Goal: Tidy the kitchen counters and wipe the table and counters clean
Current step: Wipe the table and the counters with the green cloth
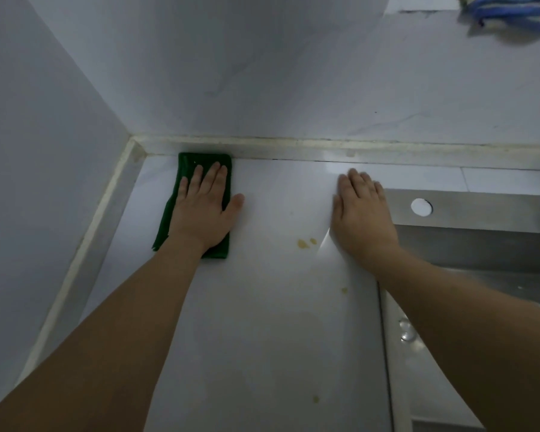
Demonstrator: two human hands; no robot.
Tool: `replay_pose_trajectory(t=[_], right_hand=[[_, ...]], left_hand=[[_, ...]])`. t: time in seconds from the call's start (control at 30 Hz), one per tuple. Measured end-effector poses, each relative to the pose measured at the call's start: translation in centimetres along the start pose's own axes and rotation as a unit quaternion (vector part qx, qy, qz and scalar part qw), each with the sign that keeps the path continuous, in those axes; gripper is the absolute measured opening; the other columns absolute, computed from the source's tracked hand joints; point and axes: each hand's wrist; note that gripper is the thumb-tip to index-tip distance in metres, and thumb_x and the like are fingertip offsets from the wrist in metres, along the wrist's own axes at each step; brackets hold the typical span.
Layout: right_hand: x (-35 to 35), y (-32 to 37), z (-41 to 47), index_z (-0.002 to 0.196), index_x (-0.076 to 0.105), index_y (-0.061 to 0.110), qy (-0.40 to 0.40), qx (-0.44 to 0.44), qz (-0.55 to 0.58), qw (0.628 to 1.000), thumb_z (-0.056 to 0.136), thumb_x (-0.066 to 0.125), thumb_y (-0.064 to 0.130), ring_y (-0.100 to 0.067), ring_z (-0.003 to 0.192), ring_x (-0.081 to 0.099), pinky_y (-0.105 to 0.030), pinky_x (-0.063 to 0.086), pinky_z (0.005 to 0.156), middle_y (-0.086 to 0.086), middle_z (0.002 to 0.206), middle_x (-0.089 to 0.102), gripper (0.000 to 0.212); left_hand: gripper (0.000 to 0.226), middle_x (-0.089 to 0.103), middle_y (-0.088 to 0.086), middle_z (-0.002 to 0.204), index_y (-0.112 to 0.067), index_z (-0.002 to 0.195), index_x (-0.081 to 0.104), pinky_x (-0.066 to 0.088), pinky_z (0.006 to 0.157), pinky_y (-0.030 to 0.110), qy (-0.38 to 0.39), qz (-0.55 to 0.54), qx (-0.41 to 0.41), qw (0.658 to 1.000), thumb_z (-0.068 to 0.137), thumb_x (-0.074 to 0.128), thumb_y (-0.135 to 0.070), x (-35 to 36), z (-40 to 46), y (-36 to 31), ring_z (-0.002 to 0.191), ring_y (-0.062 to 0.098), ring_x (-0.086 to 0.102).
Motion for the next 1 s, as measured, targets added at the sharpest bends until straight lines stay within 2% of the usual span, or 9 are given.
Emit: replay_pose_trajectory(t=[0.27, 0.47, 0.6, 0.73, 0.87, 1.0], right_hand=[[-0.3, 0.1, -0.1, 0.147, 0.03, 0.004, -0.013, -0.006, 0.014, 1.0, 0.102, 0.026, 0.026, -0.031, 0.145, 0.016, -0.041, 0.005, 0.12, -0.016, 0.156, 0.023, 0.05], [-0.6, 0.3, -0.8, 0.149, 0.025, 0.003, 0.014, -0.009, 0.04, 0.999, 0.101, 0.02, 0.031, -0.029, 0.146, 0.014, -0.041, 0.003, 0.119, -0.016, 0.157, 0.02, 0.055], [-1.6, 0.0, -5.3, 0.15, 0.023, 0.005, -0.002, 0.04, 0.066, 0.997, 0.097, 0.012, 0.036, -0.026, 0.147, 0.011, -0.039, 0.0, 0.118, -0.012, 0.158, 0.018, 0.062], [-1.6, 0.2, -14.4, 0.149, 0.027, 0.004, -0.008, 0.082, 0.076, 0.994, 0.089, 0.001, 0.043, -0.026, 0.146, 0.015, -0.039, 0.0, 0.118, -0.013, 0.157, 0.021, 0.076], [-0.5, 0.5, -20.3, 0.151, 0.017, 0.006, 0.032, 0.092, 0.075, 0.992, 0.089, 0.003, 0.043, -0.024, 0.147, 0.01, -0.038, 0.002, 0.119, -0.011, 0.16, 0.01, 0.074], [0.2, 0.2, -20.3, 0.151, 0.019, 0.004, 0.0, 0.101, 0.081, 0.992, 0.09, 0.01, 0.039, -0.024, 0.147, 0.012, -0.037, 0.001, 0.118, -0.012, 0.159, 0.013, 0.071]], left_hand=[[0.08, -0.003, -0.003, 0.162, -0.02, 0.154, -0.002, -0.007, 0.12, 0.04, 0.008, -0.017, 0.005, 1.0, 0.087, -0.003, -0.062, 0.5, -8.4, -0.6, 0.148, 0.018, -0.008], [0.079, -0.003, -0.005, 0.162, -0.021, 0.155, -0.001, -0.007, 0.12, 0.039, 0.0, -0.015, 0.0, 1.0, 0.088, 0.001, -0.063, 1.1, -12.9, -0.4, 0.148, 0.017, -0.008], [0.08, -0.002, -0.004, 0.162, -0.02, 0.155, 0.001, -0.007, 0.119, 0.039, -0.003, -0.013, -0.001, 1.0, 0.088, 0.001, -0.064, 1.1, -12.4, -0.4, 0.148, 0.018, -0.006], [0.083, -0.002, -0.003, 0.162, -0.019, 0.155, 0.0, -0.008, 0.119, 0.039, 0.007, -0.009, -0.003, 1.0, 0.086, -0.001, -0.065, 0.7, -12.7, -0.5, 0.148, 0.017, -0.006], [0.085, 0.001, -0.001, 0.162, -0.018, 0.155, 0.001, -0.005, 0.12, 0.042, 0.004, -0.009, 0.005, 1.0, 0.085, -0.001, -0.066, 0.4, -12.7, -0.7, 0.148, 0.019, -0.004], [0.083, 0.002, -0.001, 0.162, -0.018, 0.155, 0.003, -0.005, 0.119, 0.041, -0.007, 0.003, 0.004, 1.0, 0.086, 0.001, -0.064, 0.7, -12.6, -1.0, 0.148, 0.02, -0.002]])
Point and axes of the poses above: each hand's wrist, its own z-axis towards the middle knuckle, its own x-axis out of the palm, y = z × x
